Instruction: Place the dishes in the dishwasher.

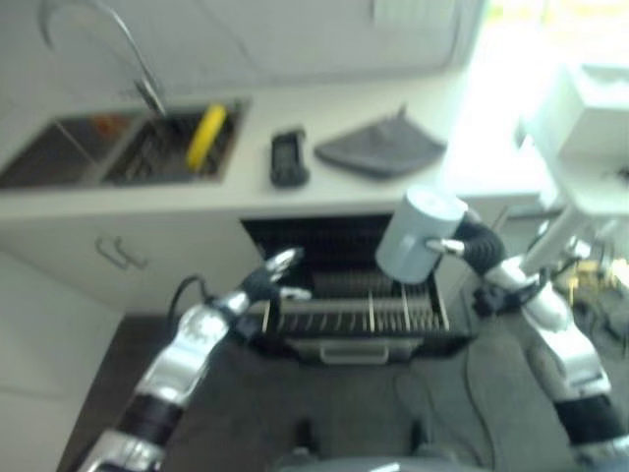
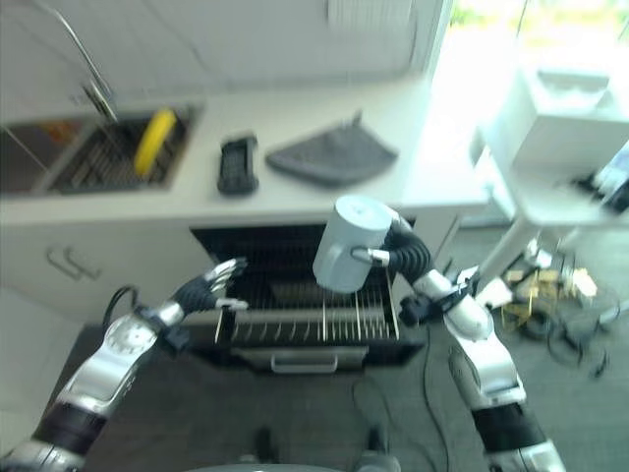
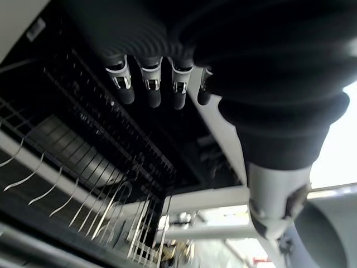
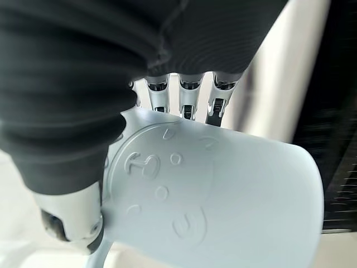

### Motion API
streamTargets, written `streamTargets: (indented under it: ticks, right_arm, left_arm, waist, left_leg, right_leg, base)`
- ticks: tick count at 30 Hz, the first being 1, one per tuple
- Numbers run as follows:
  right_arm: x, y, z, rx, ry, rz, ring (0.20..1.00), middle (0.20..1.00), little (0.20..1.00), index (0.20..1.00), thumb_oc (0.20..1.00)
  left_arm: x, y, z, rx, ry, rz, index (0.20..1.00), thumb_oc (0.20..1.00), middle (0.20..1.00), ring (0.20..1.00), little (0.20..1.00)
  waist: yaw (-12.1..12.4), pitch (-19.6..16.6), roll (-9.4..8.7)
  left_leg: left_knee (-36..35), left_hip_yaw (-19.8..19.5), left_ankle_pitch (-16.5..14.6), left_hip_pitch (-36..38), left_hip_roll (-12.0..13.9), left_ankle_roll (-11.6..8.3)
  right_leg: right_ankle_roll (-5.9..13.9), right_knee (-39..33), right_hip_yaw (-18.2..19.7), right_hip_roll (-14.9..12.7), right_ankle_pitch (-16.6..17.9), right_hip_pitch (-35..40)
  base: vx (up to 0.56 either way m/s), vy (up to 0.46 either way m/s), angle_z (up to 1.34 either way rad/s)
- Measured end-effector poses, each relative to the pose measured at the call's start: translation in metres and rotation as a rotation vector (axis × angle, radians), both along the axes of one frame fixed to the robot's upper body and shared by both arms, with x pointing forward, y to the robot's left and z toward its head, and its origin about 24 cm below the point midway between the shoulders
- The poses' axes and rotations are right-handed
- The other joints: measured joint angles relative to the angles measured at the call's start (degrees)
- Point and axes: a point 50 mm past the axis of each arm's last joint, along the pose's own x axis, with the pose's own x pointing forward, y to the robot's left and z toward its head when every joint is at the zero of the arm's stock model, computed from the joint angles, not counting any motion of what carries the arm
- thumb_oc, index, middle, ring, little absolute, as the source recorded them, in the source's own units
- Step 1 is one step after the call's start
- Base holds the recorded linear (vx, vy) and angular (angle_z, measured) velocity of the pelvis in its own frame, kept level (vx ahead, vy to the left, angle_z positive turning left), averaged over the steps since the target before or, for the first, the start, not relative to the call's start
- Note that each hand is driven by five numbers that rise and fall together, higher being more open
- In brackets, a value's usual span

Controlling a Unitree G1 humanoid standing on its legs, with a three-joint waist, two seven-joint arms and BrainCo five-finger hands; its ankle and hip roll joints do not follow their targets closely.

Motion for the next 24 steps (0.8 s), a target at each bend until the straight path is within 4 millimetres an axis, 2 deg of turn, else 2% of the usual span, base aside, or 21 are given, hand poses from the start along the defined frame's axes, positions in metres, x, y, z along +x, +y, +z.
streamTargets:
  ticks: [2,3,5,8,13,15,17,18,21,24]
  right_arm:
    - [0.008,0.004,0.016,-0.017,-0.061,-0.003,0.2,0.2,0.2,0.2,0.2]
    - [0.013,0.006,0.035,-0.058,-0.126,0.006,0.2,0.2,0.2,0.2,0.2]
    - [0.016,0.004,0.037,-0.066,-0.125,-0.018,0.2,0.2,0.2,0.2,0.2]
    - [0.016,0.002,0.031,-0.098,-0.098,-0.03,0.2,0.2,0.2,0.2,0.2]
    - [0.017,0.002,0.034,-0.097,-0.108,-0.039,0.2,0.2,0.2,0.2,0.2]
    - [0.018,0.003,0.034,-0.101,-0.109,-0.037,0.2,0.2,0.2,0.2,0.2]
    - [0.025,0.008,0.037,-0.117,-0.106,-0.027,0.2,0.2,0.2,0.2,0.2]
    - [0.026,0.006,0.036,-0.115,-0.101,-0.041,0.2,0.2,0.2,0.2,0.2]
    - [0.037,0.006,0.031,-0.135,-0.055,-0.074,0.2,0.2,0.2,0.2,0.2]
    - [0.049,0.005,0.03,-0.172,-0.031,-0.103,0.2,0.2,0.2,0.2,0.2]
  left_arm:
    - [0.013,-0.002,0.019,0.051,-0.036,-0.016,1.0,1.0,1.0,1.0,1.0]
    - [0.022,-0.001,0.037,0.164,-0.057,-0.057,1.0,1.0,1.0,1.0,1.0]
    - [0.026,0.004,0.041,0.248,-0.035,-0.055,1.0,1.0,1.0,1.0,1.0]
    - [0.025,0.012,0.036,0.377,0.02,-0.064,1.0,1.0,1.0,1.0,1.0]
    - [0.026,0.011,0.028,0.467,0.06,-0.07,1.0,1.0,1.0,1.0,1.0]
    - [0.029,0.013,0.015,0.551,0.121,-0.064,1.0,1.0,1.0,1.0,1.0]
    - [0.029,0.027,-0.015,0.712,0.276,-0.052,1.0,1.0,1.0,1.0,1.0]
    - [0.026,0.03,-0.019,0.759,0.306,-0.063,1.0,1.0,1.0,1.0,1.0]
    - [0.03,0.019,-0.016,0.919,0.374,-0.135,1.0,1.0,1.0,1.0,1.0]
    - [0.03,0.016,-0.013,0.997,0.463,-0.159,1.0,1.0,1.0,1.0,1.0]
  waist:
    - [-0.3,3.7,0.27]
    - [-0.6,7.4,0.57]
    - [-1.7,10.5,0.79]
    - [-2.3,10.9,0.76]
    - [-2.2,10.9,0.74]
    - [-2.0,10.9,0.7]
    - [-2.3,10.9,0.64]
    - [-2.1,10.9,0.59]
    - [-2.1,10.7,-0.11]
    - [-2.4,10.5,-0.52]
  left_leg:
    - [0.0,0.6,0.5,-3.4,0.1,-0.31]
    - [0.0,0.4,0.9,-5.2,0.2,-0.2]
    - [0.0,0.5,1.0,-5.1,0.1,-0.14]
    - [0.0,0.8,1.1,-3.8,0.3,-0.16]
    - [0.0,0.3,0.4,-1.9,0.4,-0.44]
    - [0.0,0.1,0.3,-2.0,0.3,-0.49]
    - [0.0,0.1,0.1,-2.1,0.4,-0.81]
    - [0.0,0.1,0.0,-2.1,0.4,-0.94]
    - [0.0,0.1,0.0,-2.1,0.4,-0.91]
    - [0.0,0.5,0.0,-1.8,0.4,-0.74]
  right_leg:
    - [-0.19,-0.1,1.0,0.3,0.3,-4.3]
    - [-0.47,0.0,1.7,0.4,1.3,-5.9]
    - [-0.02,0.0,2.0,0.3,2.0,-5.9]
    - [-0.62,0.0,2.2,0.6,2.1,-4.9]
    - [-0.72,0.0,1.5,0.8,0.9,-2.6]
    - [-0.75,0.0,1.4,0.8,0.8,-2.6]
    - [-0.77,0.0,1.5,0.8,0.8,-2.7]
    - [-0.79,0.0,1.5,0.8,0.8,-2.7]
    - [-0.79,0.0,1.5,0.9,0.8,-2.8]
    - [-0.79,0.0,1.8,0.9,0.8,-2.8]
  base:
    - [-0.26,0.057,-0.17]
    - [-0.07,0.03,-0.2]
    - [-0.02,0.014,-0.09]
    - [-0.01,0.002,-0.06]
    - [-0.01,0.005,0.04]
    - [-0.04,0.006,0.03]
    - [0.0,0.0,0.0]
    - [0.0,0.0,0.0]
    - [0.0,0.0,0.0]
    - [0.02,0.027,-0.05]
